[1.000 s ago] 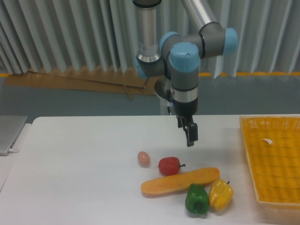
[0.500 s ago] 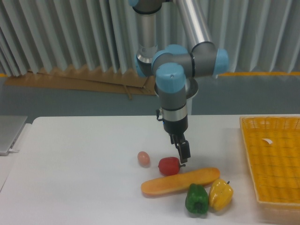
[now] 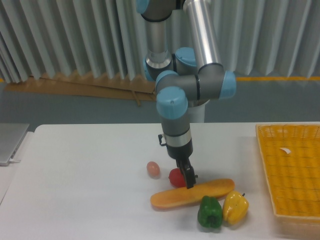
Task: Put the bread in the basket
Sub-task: 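Close the gripper around the middle of the orange bread loaf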
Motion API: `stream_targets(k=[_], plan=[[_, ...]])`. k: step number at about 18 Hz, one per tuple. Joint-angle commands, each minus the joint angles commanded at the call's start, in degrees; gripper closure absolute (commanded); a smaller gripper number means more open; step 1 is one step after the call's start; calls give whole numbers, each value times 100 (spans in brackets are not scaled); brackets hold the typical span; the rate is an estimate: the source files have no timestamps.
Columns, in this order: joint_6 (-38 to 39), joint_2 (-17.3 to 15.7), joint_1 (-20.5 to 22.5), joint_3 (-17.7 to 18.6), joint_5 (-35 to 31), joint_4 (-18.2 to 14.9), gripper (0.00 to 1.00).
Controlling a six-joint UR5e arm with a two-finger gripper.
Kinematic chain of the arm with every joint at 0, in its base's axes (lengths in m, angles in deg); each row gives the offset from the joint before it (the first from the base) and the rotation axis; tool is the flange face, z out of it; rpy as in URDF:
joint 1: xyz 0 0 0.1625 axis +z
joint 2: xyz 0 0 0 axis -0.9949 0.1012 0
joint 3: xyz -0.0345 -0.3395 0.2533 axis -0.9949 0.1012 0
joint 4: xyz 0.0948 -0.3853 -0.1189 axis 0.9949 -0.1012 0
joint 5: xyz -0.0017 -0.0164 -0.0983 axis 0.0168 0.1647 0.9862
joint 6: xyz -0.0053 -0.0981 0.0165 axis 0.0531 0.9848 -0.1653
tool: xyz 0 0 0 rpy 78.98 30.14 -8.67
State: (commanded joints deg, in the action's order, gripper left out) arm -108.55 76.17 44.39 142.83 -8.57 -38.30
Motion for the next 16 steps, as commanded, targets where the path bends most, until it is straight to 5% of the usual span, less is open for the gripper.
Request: stream_targets(k=[16], plan=[[97,483,-70,-114,-44,70,0]])
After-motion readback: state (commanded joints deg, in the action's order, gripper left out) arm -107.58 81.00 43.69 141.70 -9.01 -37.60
